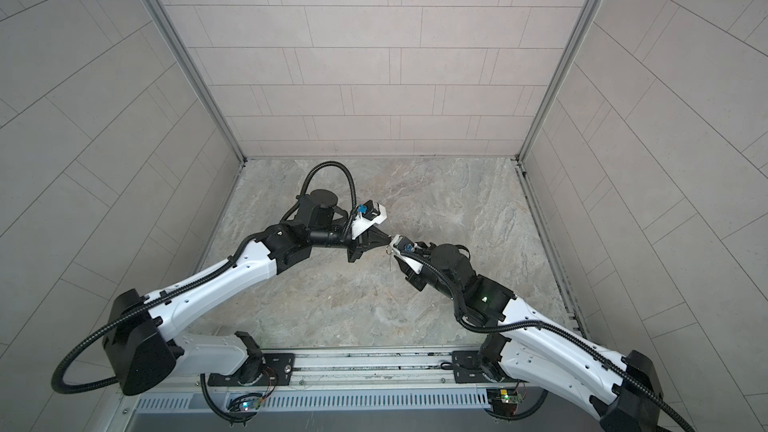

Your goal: Remove the keys from the keyring

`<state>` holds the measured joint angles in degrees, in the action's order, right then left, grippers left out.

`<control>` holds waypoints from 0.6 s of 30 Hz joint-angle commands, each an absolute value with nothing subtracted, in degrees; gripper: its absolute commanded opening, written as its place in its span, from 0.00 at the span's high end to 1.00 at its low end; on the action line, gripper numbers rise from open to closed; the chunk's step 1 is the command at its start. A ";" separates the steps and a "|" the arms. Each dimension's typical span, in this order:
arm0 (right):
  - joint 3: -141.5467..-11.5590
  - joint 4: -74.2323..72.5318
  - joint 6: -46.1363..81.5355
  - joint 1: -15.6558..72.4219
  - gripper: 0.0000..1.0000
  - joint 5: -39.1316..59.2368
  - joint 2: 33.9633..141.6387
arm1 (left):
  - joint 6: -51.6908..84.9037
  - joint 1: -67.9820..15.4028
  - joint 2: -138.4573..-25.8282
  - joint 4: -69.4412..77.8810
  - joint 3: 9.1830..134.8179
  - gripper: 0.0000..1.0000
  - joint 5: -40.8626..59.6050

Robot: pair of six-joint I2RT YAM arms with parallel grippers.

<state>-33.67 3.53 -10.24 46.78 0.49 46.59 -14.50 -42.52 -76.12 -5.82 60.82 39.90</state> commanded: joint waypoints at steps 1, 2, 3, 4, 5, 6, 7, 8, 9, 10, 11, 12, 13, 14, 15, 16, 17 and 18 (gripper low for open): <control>-35.93 1.44 -8.92 47.19 0.59 -2.86 47.53 | -13.83 -42.71 -75.69 -3.30 60.47 1.00 41.46; -36.88 1.24 -8.87 47.24 0.60 -2.81 47.87 | -13.76 -42.71 -75.75 -3.27 60.55 1.00 41.54; -36.99 0.91 -8.82 47.33 0.60 -2.58 48.22 | -13.70 -42.71 -75.90 -3.06 60.56 1.00 41.65; -37.08 0.57 -8.97 47.37 0.60 -2.17 48.60 | -13.52 -42.70 -76.02 -3.01 60.57 1.00 41.64; -37.09 0.20 -9.03 47.51 0.60 -2.17 48.77 | -13.40 -42.71 -76.10 -2.95 60.56 1.00 41.75; -37.09 -0.06 -8.97 47.55 0.61 -2.21 49.02 | -13.33 -42.71 -76.11 -2.82 60.56 1.00 41.75; -37.22 -0.22 -9.06 47.64 0.61 -2.14 49.20 | -13.27 -42.71 -76.10 -2.73 60.56 1.00 41.75; -37.18 -0.46 -9.06 47.64 0.61 -2.04 49.22 | -13.19 -42.71 -76.12 -2.68 60.56 1.00 41.82; -37.18 -0.84 -9.15 47.67 0.62 -2.02 49.17 | -13.23 -42.71 -76.16 -2.65 60.58 1.00 41.84; -37.14 -0.89 -9.32 47.72 0.64 -2.02 49.26 | -13.21 -42.71 -76.18 -2.60 60.60 1.00 41.83; -37.18 -0.77 -9.40 47.73 0.66 -2.02 49.23 | -13.18 -42.71 -76.16 -2.47 60.60 1.00 41.80; -37.18 -0.79 -9.56 47.73 0.67 -2.02 49.22 | -13.25 -42.71 -76.11 -2.41 60.56 1.00 41.86; -37.18 -0.87 -9.53 47.72 0.69 -1.96 49.27 | -13.23 -42.71 -76.17 -2.32 60.56 1.00 41.83; -37.18 -0.79 -9.64 47.73 0.72 -1.76 49.25 | -13.14 -42.71 -76.12 -2.15 60.62 1.00 41.84; -37.09 -0.81 -9.67 47.74 0.74 -1.63 49.28 | -13.13 -42.71 -76.11 -2.11 60.57 1.00 41.92; -37.00 -0.99 -9.67 47.73 0.77 -1.58 49.20 | -13.07 -42.71 -76.16 -2.05 60.49 1.00 41.92; -37.00 -0.99 -9.67 47.72 0.80 -1.61 49.21 | -13.01 -42.71 -76.16 -2.03 60.52 1.00 41.92; -37.00 -0.88 -9.77 47.68 0.82 -1.58 49.13 | -13.01 -42.71 -76.11 -2.05 60.49 1.00 41.79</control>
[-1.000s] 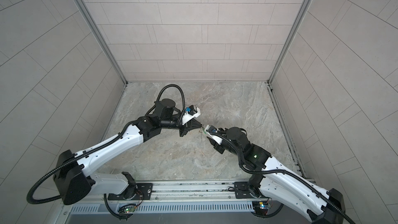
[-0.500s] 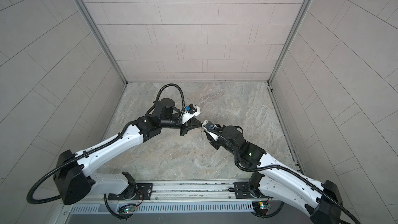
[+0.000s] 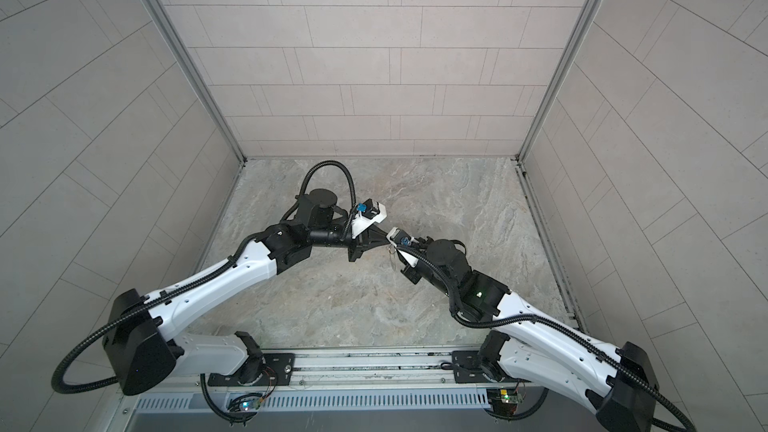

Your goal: Remove the keys from the keyring

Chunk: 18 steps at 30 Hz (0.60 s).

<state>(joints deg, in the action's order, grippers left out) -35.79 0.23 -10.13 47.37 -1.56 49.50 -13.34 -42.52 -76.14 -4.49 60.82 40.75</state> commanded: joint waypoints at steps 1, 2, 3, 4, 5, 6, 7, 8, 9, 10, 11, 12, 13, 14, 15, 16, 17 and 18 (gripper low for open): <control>-37.01 -0.85 -9.89 47.86 0.85 -1.65 48.97 | -13.10 -42.71 -76.04 -2.03 60.43 1.00 41.72; -37.00 -0.79 -9.97 47.81 0.87 -1.88 48.79 | -13.10 -42.71 -76.01 -2.04 60.43 1.00 41.66; -37.08 -0.54 -10.14 47.81 0.89 -1.86 48.49 | -13.16 -42.71 -75.94 -2.02 60.38 1.00 41.51; -37.00 -0.52 -10.41 47.81 0.91 -1.89 48.00 | -13.27 -42.71 -75.85 -2.12 60.38 1.00 41.38; -37.05 -0.68 -10.61 47.81 0.93 -2.07 47.59 | -13.42 -42.71 -75.72 -2.32 60.42 1.00 41.28; -37.00 -0.50 -10.94 47.86 0.95 -2.41 47.15 | -13.61 -42.71 -75.59 -2.44 60.38 1.00 41.04; -37.22 0.05 -11.14 47.90 0.96 -2.73 46.73 | -13.91 -42.71 -75.35 -2.59 60.38 1.00 40.77; -37.43 0.76 -11.48 47.92 0.96 -3.15 46.39 | -14.12 -42.71 -75.10 -2.77 60.38 1.00 40.42; -37.82 1.81 -11.89 47.90 0.97 -3.48 46.09 | -14.44 -42.67 -74.77 -2.93 60.38 1.00 40.02; -38.12 2.85 -12.25 47.89 0.99 -3.89 45.76 | -14.58 -42.71 -74.58 -2.89 60.23 1.00 39.68; -38.36 3.58 -12.46 47.98 0.99 -4.25 45.47 | -14.76 -42.71 -74.29 -2.81 60.24 1.00 39.35; -38.57 4.27 -12.78 48.05 0.99 -4.29 45.11 | -14.90 -42.71 -74.12 -2.77 60.12 1.00 39.24; -38.56 4.78 -13.13 48.25 0.99 -4.31 44.73 | -14.87 -42.71 -74.06 -2.64 60.14 1.00 39.20; -38.56 5.00 -13.53 48.33 1.00 -4.37 44.44 | -14.77 -42.71 -74.05 -2.71 60.12 1.00 39.29; -38.57 5.37 -13.84 48.42 1.00 -4.54 44.11 | -14.70 -42.71 -74.01 -2.64 60.25 1.00 39.32; -38.58 5.72 -14.02 48.52 1.00 -4.88 43.88 | -14.68 -42.71 -74.07 -2.60 60.21 1.00 39.36; -38.50 5.86 -14.09 48.54 1.00 -5.24 43.61 | -14.68 -42.71 -74.00 -2.63 60.21 1.00 39.33; -38.50 6.05 -14.35 48.61 1.00 -5.51 43.35 | -14.69 -42.71 -74.01 -2.57 60.21 1.00 39.26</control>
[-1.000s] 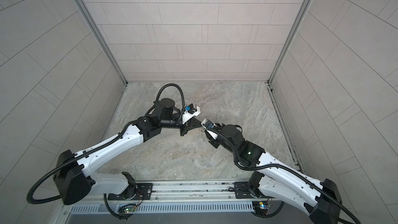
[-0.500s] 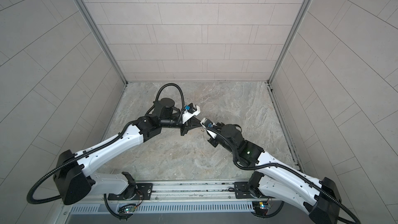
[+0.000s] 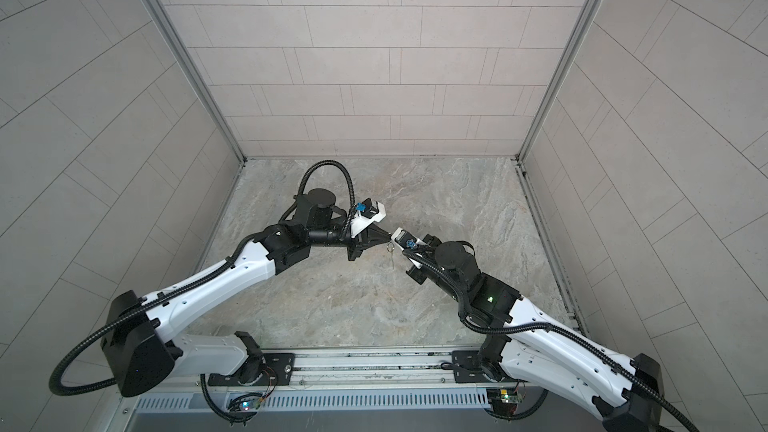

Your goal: Remove the keys from the keyring

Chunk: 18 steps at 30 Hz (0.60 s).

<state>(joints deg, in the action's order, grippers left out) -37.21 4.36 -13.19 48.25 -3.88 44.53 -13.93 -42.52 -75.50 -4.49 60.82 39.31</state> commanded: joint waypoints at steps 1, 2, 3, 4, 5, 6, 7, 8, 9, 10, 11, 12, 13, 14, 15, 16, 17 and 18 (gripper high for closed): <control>-38.41 6.21 -14.56 48.60 1.00 -5.60 43.12 | -14.68 -42.71 -73.98 -2.56 60.21 1.00 39.22; -38.41 6.24 -14.59 48.60 1.00 -5.60 42.96 | -14.75 -42.71 -73.91 -2.57 60.21 1.00 39.22; -38.41 6.18 -14.66 48.63 1.00 -5.49 42.81 | -14.76 -42.71 -73.78 -2.57 60.21 1.00 39.25; -38.41 6.16 -14.76 48.64 1.00 -5.41 42.71 | -14.74 -42.71 -73.81 -2.62 60.19 1.00 39.24; -38.45 6.07 -14.70 48.65 1.00 -5.38 42.70 | -14.77 -42.67 -73.80 -2.59 60.20 1.00 39.16; -38.50 6.02 -14.74 48.61 1.00 -5.36 42.79 | -14.70 -42.71 -73.73 -2.52 60.20 1.00 39.20; -38.52 5.99 -14.64 48.61 1.00 -5.39 42.80 | -14.73 -42.71 -73.86 -2.46 60.25 1.00 39.24; -38.63 6.06 -14.52 48.66 1.00 -5.43 42.82 | -14.68 -42.71 -73.71 -2.47 60.25 1.00 39.22; -38.67 5.85 -14.26 48.60 1.00 -5.45 42.80 | -14.68 -42.71 -73.76 -2.48 60.21 1.00 39.20; -38.76 5.72 -14.20 48.67 1.00 -5.44 42.72 | -14.68 -42.71 -73.73 -2.46 60.21 1.00 39.13; -38.89 5.63 -14.10 48.66 1.00 -5.45 42.63 | -14.68 -42.71 -73.69 -2.48 60.22 1.00 39.04; -39.09 5.84 -14.06 48.61 1.00 -5.45 42.62 | -14.74 -42.71 -73.64 -2.49 60.12 1.00 39.03; -39.40 6.13 -13.73 48.59 1.00 -5.45 42.54 | -14.77 -42.71 -73.62 -2.47 60.13 1.00 38.87; -39.59 6.36 -13.31 48.65 1.00 -5.53 42.52 | -14.86 -42.71 -73.50 -2.46 60.12 1.00 38.72; -39.80 6.50 -12.89 48.60 1.00 -5.76 42.36 | -15.02 -42.71 -73.56 -2.47 60.05 1.00 38.69; -40.02 6.51 -12.56 48.66 1.00 -5.80 42.18 | -15.11 -42.71 -73.50 -2.46 60.07 1.00 38.60; -40.13 6.42 -12.16 48.60 1.00 -5.85 42.11 | -15.12 -42.71 -73.50 -2.44 60.03 1.00 38.54; -40.32 6.37 -11.89 48.65 1.00 -5.84 41.97 | -15.21 -42.71 -73.41 -2.42 59.94 1.00 38.47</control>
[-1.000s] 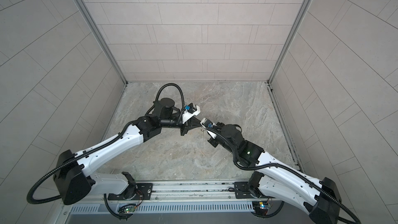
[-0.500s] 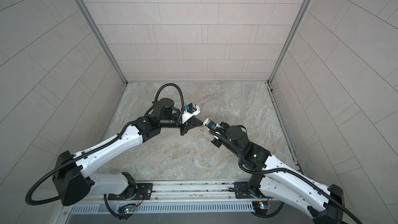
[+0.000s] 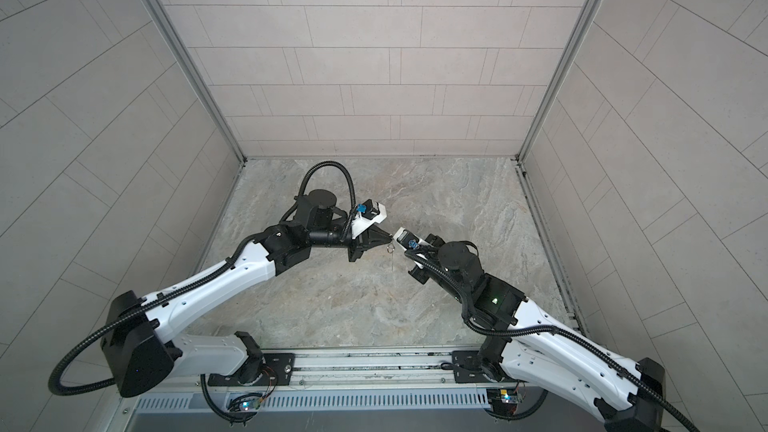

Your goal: Remove the keys from the keyring

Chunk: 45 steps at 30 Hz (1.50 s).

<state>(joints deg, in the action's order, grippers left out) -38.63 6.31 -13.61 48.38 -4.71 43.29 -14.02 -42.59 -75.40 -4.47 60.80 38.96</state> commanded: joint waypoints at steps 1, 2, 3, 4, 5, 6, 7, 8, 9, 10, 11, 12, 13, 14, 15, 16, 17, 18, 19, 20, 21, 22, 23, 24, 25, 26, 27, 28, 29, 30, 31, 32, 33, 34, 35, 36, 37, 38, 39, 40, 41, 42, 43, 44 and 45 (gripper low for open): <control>-40.47 6.20 -11.76 48.61 1.00 -5.72 42.08 | -15.16 -42.71 -73.41 -2.22 59.94 1.00 38.41; -40.72 6.45 -11.41 48.56 1.00 -5.70 42.25 | -15.12 -42.79 -73.37 -2.07 59.96 1.00 38.35; -41.22 7.00 -11.01 48.60 1.00 -5.71 42.57 | -15.22 -42.73 -73.33 -1.99 59.96 1.00 38.28; -41.74 7.77 -10.73 48.60 1.00 -5.56 42.99 | -15.21 -42.89 -73.30 -1.98 59.95 1.00 38.29; -42.31 8.51 -10.64 48.61 1.00 -5.47 43.50 | -15.21 -42.89 -73.26 -1.94 59.97 1.00 38.22; -42.91 9.16 -10.17 48.60 1.00 -5.45 44.03 | -15.21 -42.99 -73.28 -1.77 59.94 1.00 38.10; -43.43 9.73 -9.89 48.60 1.00 -5.45 44.45 | -15.21 -43.07 -73.30 -1.71 59.97 1.00 38.06; -43.65 10.00 -9.91 48.60 1.00 -5.49 44.86 | -15.21 -43.11 -73.23 -1.68 60.01 1.00 38.03; -43.94 10.23 -9.93 48.60 1.00 -5.51 45.28 | -15.21 -43.09 -73.14 -1.70 60.03 1.00 37.97; -44.26 10.37 -9.81 48.60 1.00 -5.41 45.53 | -15.29 -43.15 -73.08 -1.69 60.03 1.00 37.88; -44.42 10.50 -9.69 48.60 1.00 -5.45 45.78 | -15.25 -43.19 -73.00 -1.71 60.03 1.00 37.73; -44.54 10.63 -9.66 48.61 1.00 -5.45 45.96 | -15.29 -43.15 -72.92 -1.75 59.99 1.00 37.85; -44.62 10.67 -9.49 48.62 1.00 -5.54 46.20 | -15.30 -43.16 -72.86 -1.72 59.95 1.00 37.88; -44.72 10.72 -9.27 48.62 1.00 -5.76 46.37 | -15.29 -43.25 -72.70 -1.69 59.94 1.00 37.97; -44.73 10.82 -8.63 48.64 1.00 -6.33 46.48 | -15.34 -43.22 -72.61 -1.71 59.95 1.00 38.00; -44.75 10.81 -8.23 48.61 1.00 -6.87 46.51 | -15.29 -43.24 -72.54 -1.67 59.95 1.00 38.00; -44.88 10.94 -7.87 48.52 1.00 -7.39 46.58 | -15.29 -43.29 -72.38 -1.73 59.94 1.00 38.00; -44.84 10.93 -7.53 48.56 1.00 -7.72 46.55 | -15.34 -43.22 -72.31 -1.67 59.85 1.00 38.10; -44.88 10.97 -7.41 48.52 1.00 -7.90 46.51 | -15.30 -43.19 -72.18 -1.66 59.85 1.00 38.23; -44.98 10.97 -7.31 48.54 1.00 -8.06 46.58 | -15.29 -43.20 -72.16 -1.66 59.88 1.00 38.37; -45.05 11.02 -7.08 48.52 1.00 -8.17 46.65 | -15.29 -43.24 -72.27 -1.67 59.86 1.00 38.61; -45.22 11.00 -6.87 48.52 1.00 -8.15 46.75 | -15.23 -43.28 -72.25 -1.62 59.97 1.00 38.73; -45.25 10.99 -6.75 48.56 1.00 -8.17 46.76 | -15.23 -43.24 -72.25 -1.66 59.94 1.00 38.75; -45.39 11.07 -6.59 48.52 1.00 -8.26 46.90 | -15.28 -43.25 -72.32 -1.62 59.94 1.00 38.76; -45.52 11.28 -6.46 48.52 1.00 -8.26 47.01 | -15.29 -43.24 -72.33 -1.65 59.95 1.00 38.86; -45.66 11.47 -6.41 48.45 1.00 -8.26 47.25 | -15.29 -43.24 -72.33 -1.60 60.03 1.00 39.00; -45.95 11.75 -5.99 48.43 1.00 -8.41 47.41 | -15.29 -43.24 -72.31 -1.65 60.12 1.00 39.10; -46.18 11.91 -5.63 48.49 1.00 -8.38 47.48 | -15.47 -43.25 -72.31 -1.71 60.12 1.00 39.07; -46.38 11.87 -5.50 48.37 1.00 -8.18 47.47 | -15.59 -43.24 -72.42 -1.97 60.21 1.00 39.10; -46.59 11.99 -5.28 48.32 1.00 -8.16 47.58 | -15.89 -43.17 -72.34 -2.24 60.28 1.00 39.20; -46.87 12.33 -4.96 48.15 1.00 -8.17 47.72 | -15.98 -43.22 -72.26 -2.29 60.31 1.00 39.34; -47.15 12.86 -4.55 47.79 1.00 -7.96 47.63 | -16.09 -43.19 -72.30 -2.32 60.29 1.00 39.29; -47.29 13.27 -4.40 47.45 1.00 -7.69 47.56 | -16.17 -43.25 -72.19 -2.22 60.34 1.00 39.42; -47.31 13.72 -4.31 46.99 1.00 -7.39 47.47 | -16.13 -43.24 -72.10 -2.21 60.43 1.00 39.68; -47.30 14.09 -4.14 46.65 1.00 -6.82 47.40 | -16.08 -43.19 -72.10 -2.07 60.55 1.00 40.09; -47.24 14.61 -4.04 46.13 1.00 -5.95 47.22 | -15.92 -43.18 -72.15 -1.83 60.65 1.00 40.54; -47.19 15.01 -4.00 45.69 1.00 -5.22 47.22 | -15.67 -43.22 -72.14 -1.54 60.78 1.00 41.20; -47.02 15.33 -3.93 45.00 1.00 -4.09 47.21 | -15.43 -43.24 -72.15 -1.31 60.86 1.00 42.01; -46.86 15.59 -3.71 44.22 1.00 -2.81 47.33 | -15.40 -43.24 -72.32 -1.29 61.13 1.00 42.63; -46.83 15.73 -3.59 43.35 1.00 -1.26 47.39 | -15.28 -43.22 -72.47 -1.34 61.39 1.00 42.97; -46.83 15.82 -3.59 42.30 1.00 0.62 47.48 | -15.21 -43.20 -72.68 -1.65 61.74 1.00 43.60; -46.84 15.82 -3.43 41.13 1.00 2.23 47.67 | -15.36 -43.23 -72.87 -2.18 62.13 1.00 43.97; -46.96 15.89 -3.58 40.29 1.00 3.51 47.80 | -15.48 -43.22 -73.08 -2.72 62.40 1.00 44.20; -47.23 15.97 -3.73 39.34 1.00 4.88 48.02 | -15.62 -43.17 -73.29 -3.31 62.66 1.00 44.61; -47.58 16.15 -4.15 38.42 1.00 6.25 48.20 | -15.78 -43.22 -73.39 -3.83 63.00 1.00 44.99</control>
<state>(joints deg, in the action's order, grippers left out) -46.09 14.81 -5.10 41.19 3.64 48.05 -15.00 -42.92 -74.04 -2.57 60.66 41.08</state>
